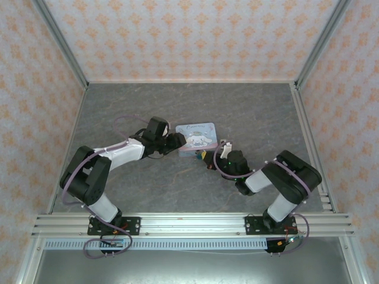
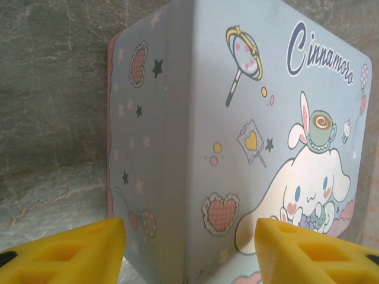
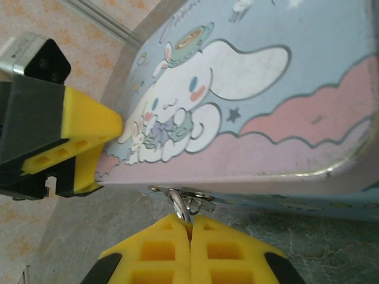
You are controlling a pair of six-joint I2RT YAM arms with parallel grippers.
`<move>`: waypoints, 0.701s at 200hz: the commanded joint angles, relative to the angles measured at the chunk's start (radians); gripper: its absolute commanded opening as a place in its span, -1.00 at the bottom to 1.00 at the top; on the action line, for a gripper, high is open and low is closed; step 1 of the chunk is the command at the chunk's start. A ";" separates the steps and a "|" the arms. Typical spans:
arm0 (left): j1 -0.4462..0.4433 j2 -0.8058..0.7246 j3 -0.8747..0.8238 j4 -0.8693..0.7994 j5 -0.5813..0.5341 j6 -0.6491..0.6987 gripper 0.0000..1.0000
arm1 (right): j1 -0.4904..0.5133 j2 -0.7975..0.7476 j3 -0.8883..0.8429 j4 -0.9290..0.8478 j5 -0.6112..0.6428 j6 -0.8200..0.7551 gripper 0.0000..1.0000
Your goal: Unlock the padlock with the key
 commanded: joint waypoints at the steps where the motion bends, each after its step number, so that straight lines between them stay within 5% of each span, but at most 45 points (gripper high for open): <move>1: -0.006 -0.074 0.003 -0.047 -0.029 0.006 0.28 | -0.006 -0.088 -0.017 -0.088 0.023 -0.037 -0.94; 93: -0.006 -0.364 0.009 -0.214 -0.254 0.155 0.55 | -0.006 -0.748 0.136 -1.056 -0.027 -0.211 -0.93; 140: -0.010 -0.533 -0.074 -0.201 -0.361 0.161 0.65 | -0.006 -0.857 0.330 -1.511 -0.079 -0.263 -0.95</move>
